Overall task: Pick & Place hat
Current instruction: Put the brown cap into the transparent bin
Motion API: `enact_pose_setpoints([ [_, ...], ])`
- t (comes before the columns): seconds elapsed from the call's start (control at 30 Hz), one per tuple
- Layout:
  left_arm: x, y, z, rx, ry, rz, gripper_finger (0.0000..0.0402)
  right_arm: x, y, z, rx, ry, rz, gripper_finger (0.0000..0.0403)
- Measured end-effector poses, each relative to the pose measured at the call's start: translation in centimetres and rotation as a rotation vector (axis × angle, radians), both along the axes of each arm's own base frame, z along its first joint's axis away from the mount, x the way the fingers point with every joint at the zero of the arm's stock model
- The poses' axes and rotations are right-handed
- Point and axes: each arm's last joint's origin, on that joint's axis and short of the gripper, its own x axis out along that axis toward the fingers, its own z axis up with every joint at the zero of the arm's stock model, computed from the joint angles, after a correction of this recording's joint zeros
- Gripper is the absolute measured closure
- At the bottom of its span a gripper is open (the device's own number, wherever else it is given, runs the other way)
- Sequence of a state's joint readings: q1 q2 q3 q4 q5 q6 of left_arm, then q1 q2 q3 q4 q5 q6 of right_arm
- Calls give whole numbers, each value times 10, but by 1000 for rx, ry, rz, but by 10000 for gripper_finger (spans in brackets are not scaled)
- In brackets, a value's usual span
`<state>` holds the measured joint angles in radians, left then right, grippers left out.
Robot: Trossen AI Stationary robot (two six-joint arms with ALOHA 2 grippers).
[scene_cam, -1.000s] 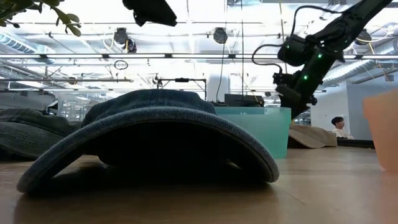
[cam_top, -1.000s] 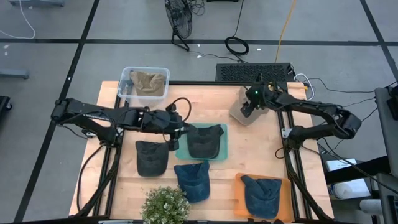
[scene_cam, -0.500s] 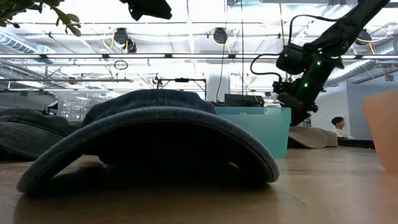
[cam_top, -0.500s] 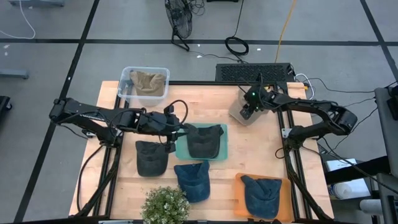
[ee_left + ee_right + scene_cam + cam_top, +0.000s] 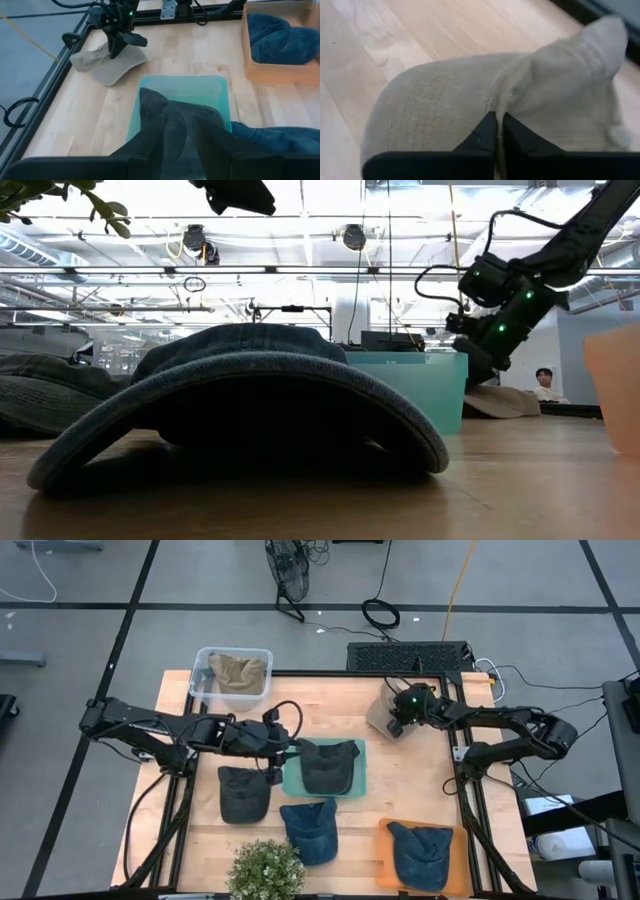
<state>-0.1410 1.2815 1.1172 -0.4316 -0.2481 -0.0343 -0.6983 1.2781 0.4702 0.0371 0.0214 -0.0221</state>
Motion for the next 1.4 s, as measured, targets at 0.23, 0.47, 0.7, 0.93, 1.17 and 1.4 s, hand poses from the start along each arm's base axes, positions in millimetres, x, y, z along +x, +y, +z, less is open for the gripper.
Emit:
enact_pose_setpoints([
  [0.23, 12, -2, -12, 68, 44, -72, 289, 7, 18, 23, -162, -28, 183, 400],
  [0.47, 27, -5, -17, 172, 11, -147, 289, 12, 46, 49, -375, -46, 285, 401],
  [0.7, 38, -11, 1, 371, -199, -249, 289, 16, 80, 77, -589, -129, 387, 402],
  [0.93, 41, -12, 8, 423, -270, -257, 289, 29, 114, 112, -676, -237, 487, 402],
  [1.17, 47, -15, 1, 431, -246, -244, 289, 57, 132, 125, -671, -241, 585, 403],
  [1.4, 60, -29, 0, 477, -183, -194, 289, 84, 135, 123, -677, -165, 637, 403],
])
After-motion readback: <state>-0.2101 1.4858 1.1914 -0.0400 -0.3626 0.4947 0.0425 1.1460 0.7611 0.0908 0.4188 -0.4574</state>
